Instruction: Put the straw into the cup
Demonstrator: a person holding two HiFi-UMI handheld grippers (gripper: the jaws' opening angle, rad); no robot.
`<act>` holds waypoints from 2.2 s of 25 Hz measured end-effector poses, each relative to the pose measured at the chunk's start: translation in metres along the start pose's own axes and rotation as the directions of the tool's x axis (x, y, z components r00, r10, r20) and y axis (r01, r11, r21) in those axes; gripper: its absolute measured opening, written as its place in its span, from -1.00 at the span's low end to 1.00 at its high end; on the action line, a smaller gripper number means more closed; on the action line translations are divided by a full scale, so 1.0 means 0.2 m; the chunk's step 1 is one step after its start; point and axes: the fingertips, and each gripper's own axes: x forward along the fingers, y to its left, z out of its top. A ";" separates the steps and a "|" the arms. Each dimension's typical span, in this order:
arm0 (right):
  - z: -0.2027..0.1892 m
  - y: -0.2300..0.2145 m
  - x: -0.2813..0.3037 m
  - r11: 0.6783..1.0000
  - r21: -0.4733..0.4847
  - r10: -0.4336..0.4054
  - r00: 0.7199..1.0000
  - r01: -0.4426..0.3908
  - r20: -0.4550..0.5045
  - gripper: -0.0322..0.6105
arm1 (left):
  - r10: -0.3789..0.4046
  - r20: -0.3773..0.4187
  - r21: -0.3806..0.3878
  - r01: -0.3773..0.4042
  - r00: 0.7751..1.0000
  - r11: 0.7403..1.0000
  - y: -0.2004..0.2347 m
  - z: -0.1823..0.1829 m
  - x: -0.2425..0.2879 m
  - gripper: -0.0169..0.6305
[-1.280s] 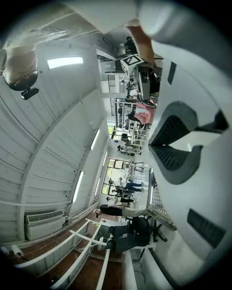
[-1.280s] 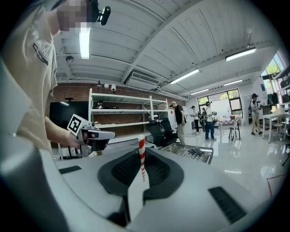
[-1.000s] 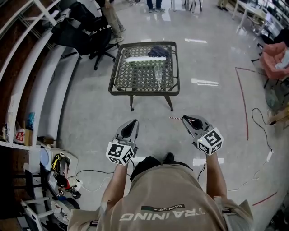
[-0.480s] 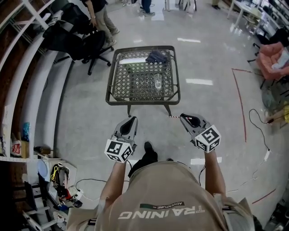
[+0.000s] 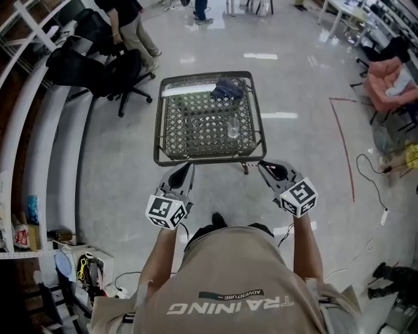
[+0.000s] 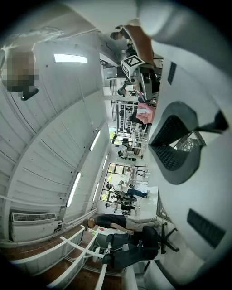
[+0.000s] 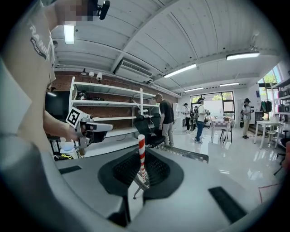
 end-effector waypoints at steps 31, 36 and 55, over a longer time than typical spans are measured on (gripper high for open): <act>0.05 -0.70 0.65 0.995 0.019 0.103 0.993 -0.102 -0.059 -0.79 | 0.044 -0.044 -0.040 -0.045 0.998 0.998 0.50 0.05 0.74 -0.90; 0.03 -0.81 0.76 0.987 0.004 0.160 0.983 -0.160 -0.088 -0.79 | 0.082 -0.051 -0.046 -0.084 0.995 0.995 0.57 0.07 0.88 -0.90; -0.28 -0.95 1.03 0.971 -0.020 0.224 0.929 -0.240 -0.294 -0.79 | 0.103 -0.037 -0.032 -0.104 0.994 0.994 0.72 0.16 1.07 -0.90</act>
